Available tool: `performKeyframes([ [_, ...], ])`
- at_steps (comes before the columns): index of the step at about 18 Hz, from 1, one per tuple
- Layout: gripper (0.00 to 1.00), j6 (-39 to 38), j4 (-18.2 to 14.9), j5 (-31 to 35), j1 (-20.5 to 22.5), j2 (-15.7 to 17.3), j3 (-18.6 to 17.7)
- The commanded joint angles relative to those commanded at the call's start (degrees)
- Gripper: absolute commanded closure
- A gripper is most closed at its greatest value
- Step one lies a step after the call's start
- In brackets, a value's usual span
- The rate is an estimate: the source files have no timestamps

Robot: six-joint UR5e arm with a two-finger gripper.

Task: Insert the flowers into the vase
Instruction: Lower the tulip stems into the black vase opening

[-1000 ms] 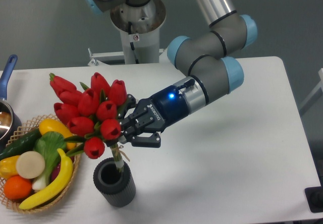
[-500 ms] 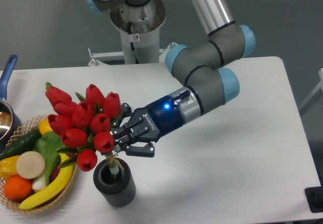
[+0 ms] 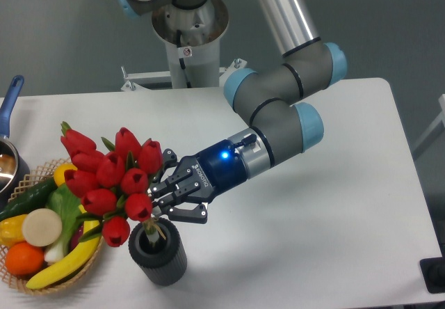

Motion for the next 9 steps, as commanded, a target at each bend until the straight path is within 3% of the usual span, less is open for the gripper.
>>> performKeyframes([
  [9, 0.85, 0.09, 0.0, 0.44, 0.09, -1.94, -1.58],
])
